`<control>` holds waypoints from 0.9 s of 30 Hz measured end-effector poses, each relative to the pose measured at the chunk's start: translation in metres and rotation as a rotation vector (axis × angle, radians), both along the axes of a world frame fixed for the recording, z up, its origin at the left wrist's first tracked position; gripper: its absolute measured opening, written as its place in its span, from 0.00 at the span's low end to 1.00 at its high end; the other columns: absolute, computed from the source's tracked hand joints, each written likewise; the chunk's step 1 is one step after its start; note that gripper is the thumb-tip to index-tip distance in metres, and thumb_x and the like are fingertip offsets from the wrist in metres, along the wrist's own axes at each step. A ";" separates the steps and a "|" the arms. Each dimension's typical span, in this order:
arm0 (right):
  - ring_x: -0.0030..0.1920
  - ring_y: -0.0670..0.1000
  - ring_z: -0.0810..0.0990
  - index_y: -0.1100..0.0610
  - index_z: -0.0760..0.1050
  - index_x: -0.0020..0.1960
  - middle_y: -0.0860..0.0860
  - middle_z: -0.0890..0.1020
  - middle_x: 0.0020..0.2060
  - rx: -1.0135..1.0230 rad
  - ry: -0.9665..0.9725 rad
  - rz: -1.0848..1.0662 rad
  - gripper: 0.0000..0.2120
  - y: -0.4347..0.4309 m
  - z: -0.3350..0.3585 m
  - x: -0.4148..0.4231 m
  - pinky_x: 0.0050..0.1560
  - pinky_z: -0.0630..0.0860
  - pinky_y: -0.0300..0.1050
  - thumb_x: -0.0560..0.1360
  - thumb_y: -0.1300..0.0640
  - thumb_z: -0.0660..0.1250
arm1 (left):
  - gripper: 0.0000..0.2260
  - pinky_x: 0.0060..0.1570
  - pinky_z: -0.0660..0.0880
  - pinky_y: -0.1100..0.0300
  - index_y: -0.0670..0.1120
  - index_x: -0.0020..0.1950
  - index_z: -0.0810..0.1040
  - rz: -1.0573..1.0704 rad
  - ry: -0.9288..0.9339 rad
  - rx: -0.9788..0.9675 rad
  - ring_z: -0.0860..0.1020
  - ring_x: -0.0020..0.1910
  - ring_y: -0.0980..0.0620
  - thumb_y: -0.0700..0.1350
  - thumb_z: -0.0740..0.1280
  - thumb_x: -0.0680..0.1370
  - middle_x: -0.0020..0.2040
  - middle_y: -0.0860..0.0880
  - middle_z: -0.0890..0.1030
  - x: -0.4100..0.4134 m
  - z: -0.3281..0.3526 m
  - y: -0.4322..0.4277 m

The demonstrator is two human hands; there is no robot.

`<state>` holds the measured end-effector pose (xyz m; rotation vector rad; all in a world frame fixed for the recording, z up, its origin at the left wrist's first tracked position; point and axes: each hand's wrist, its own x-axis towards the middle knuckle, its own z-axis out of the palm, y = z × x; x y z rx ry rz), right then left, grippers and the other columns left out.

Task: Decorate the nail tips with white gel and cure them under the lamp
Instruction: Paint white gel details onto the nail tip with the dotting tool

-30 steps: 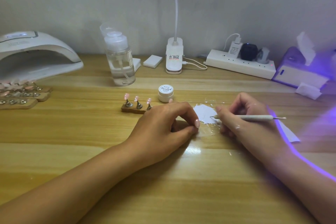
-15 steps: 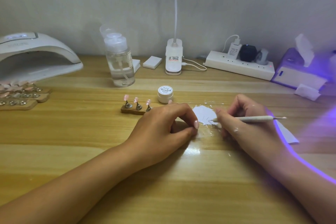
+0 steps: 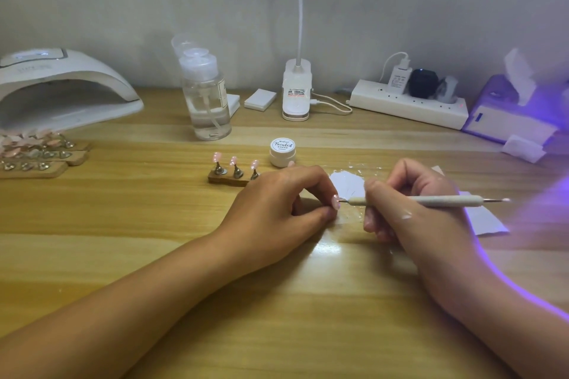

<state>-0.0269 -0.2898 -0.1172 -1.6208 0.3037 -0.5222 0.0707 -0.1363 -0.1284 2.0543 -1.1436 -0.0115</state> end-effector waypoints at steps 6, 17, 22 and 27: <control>0.22 0.45 0.74 0.52 0.69 0.30 0.55 0.79 0.23 0.006 0.019 0.007 0.15 0.001 0.001 -0.001 0.24 0.69 0.33 0.72 0.62 0.68 | 0.05 0.37 0.64 0.67 0.54 0.45 0.79 -0.008 -0.004 -0.006 0.74 0.30 0.59 0.44 0.72 0.75 0.42 0.65 0.81 -0.001 0.001 0.000; 0.21 0.44 0.73 0.56 0.67 0.32 0.56 0.79 0.23 0.023 0.004 0.006 0.14 0.001 0.000 -0.001 0.23 0.69 0.33 0.73 0.63 0.68 | 0.05 0.35 0.63 0.69 0.53 0.45 0.80 -0.006 -0.010 -0.005 0.74 0.30 0.58 0.44 0.73 0.75 0.42 0.64 0.81 -0.001 0.001 0.000; 0.22 0.44 0.73 0.56 0.67 0.32 0.55 0.79 0.23 0.036 -0.003 0.001 0.14 0.001 0.000 -0.001 0.23 0.69 0.32 0.74 0.63 0.68 | 0.05 0.40 0.64 0.75 0.53 0.45 0.80 -0.005 0.002 0.002 0.75 0.30 0.57 0.44 0.72 0.75 0.42 0.65 0.81 -0.001 0.001 0.000; 0.21 0.44 0.72 0.57 0.67 0.33 0.55 0.79 0.23 0.011 0.000 -0.002 0.14 0.001 -0.001 0.000 0.23 0.68 0.32 0.74 0.64 0.67 | 0.05 0.39 0.64 0.75 0.53 0.45 0.79 -0.003 0.007 0.003 0.75 0.30 0.58 0.44 0.72 0.75 0.42 0.64 0.81 -0.001 0.001 0.000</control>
